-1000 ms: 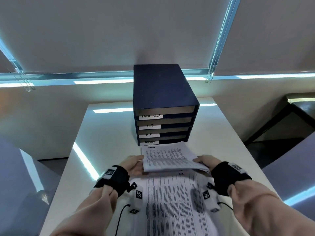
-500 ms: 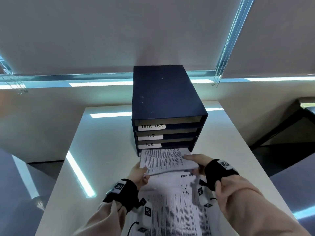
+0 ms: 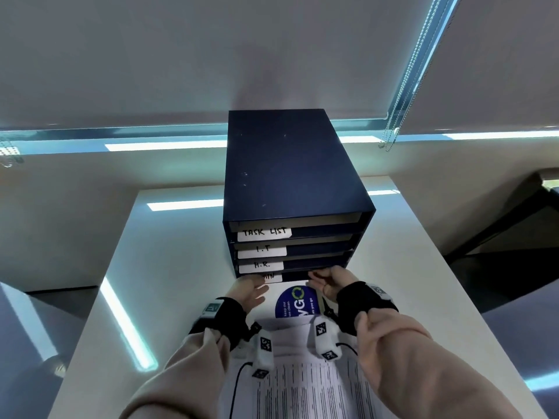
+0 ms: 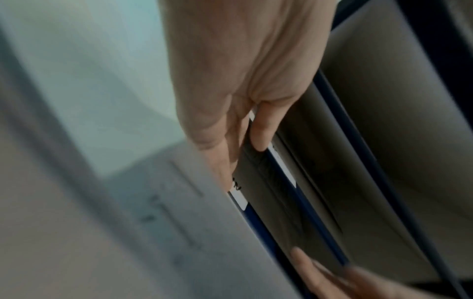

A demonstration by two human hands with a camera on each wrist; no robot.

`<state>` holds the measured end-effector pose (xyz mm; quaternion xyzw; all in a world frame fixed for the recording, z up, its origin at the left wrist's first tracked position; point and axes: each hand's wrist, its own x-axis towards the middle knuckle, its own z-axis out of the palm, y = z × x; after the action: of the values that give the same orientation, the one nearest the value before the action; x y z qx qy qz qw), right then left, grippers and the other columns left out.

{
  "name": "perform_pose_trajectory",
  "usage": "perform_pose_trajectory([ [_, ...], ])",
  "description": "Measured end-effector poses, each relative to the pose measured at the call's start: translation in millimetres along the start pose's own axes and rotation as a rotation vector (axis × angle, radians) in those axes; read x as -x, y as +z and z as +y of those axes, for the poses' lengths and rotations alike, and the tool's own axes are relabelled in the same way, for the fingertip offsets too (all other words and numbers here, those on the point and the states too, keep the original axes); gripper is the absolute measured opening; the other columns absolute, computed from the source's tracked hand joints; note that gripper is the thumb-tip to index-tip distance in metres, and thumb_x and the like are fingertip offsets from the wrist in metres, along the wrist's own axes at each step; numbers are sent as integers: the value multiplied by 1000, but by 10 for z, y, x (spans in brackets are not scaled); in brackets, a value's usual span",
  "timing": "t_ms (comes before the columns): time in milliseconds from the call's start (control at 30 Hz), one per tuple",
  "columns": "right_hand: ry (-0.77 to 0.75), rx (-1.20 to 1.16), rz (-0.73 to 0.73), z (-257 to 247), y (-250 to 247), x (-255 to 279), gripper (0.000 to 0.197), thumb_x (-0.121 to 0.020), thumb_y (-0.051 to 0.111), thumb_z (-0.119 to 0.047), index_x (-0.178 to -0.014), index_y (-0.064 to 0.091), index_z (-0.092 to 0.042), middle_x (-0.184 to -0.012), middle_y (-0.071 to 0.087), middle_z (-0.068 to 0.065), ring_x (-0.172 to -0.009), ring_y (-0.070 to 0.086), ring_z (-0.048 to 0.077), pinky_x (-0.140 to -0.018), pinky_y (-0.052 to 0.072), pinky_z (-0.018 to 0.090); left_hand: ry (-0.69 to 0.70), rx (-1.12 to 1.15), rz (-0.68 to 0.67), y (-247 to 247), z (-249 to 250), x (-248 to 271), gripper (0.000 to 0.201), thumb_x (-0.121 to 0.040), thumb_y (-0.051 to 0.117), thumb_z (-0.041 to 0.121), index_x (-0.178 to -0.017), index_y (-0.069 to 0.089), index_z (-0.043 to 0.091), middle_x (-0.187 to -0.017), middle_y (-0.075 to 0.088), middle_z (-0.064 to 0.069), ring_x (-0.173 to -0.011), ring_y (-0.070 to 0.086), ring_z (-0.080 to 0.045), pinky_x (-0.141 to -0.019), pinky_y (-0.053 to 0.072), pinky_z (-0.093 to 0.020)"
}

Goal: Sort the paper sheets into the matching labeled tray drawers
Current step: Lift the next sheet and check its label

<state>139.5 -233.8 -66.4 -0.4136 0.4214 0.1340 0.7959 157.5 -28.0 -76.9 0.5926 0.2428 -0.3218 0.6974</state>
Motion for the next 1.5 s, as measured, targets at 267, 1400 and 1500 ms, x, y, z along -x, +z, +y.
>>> perform_pose_trajectory([
  [267, -88, -22, -205, -109, -408, 734, 23, -97, 46, -7, -113, 58, 6, -91, 71, 26, -74, 73, 32, -61, 62, 37, 788, -883, 287, -53, -178, 800, 17, -89, 59, 33, -76, 55, 22, -62, 55, 8, -58, 50, -6, -56, 40, -19],
  [1400, -338, 381, -152, 1080, -1224, 1832, 48, -92, 62, -20, -133, 47, -1, -117, 68, 16, -89, 67, 22, -63, 51, 25, 160, 85, -217, -359, -455, 1702, 42, -102, 37, 27, -131, 49, -1, -124, 60, -25, -115, 58, -37, -95, 47, -48],
  [1500, -331, 414, -127, 1100, -1236, 1787, 68, -84, 70, -32, -140, 41, -6, -125, 64, 12, -106, 63, 25, -78, 48, 33, 172, 71, -204, -361, -451, 1688, 41, -102, 36, 26, -129, 50, -1, -125, 59, -25, -116, 57, -37, -94, 47, -47],
])
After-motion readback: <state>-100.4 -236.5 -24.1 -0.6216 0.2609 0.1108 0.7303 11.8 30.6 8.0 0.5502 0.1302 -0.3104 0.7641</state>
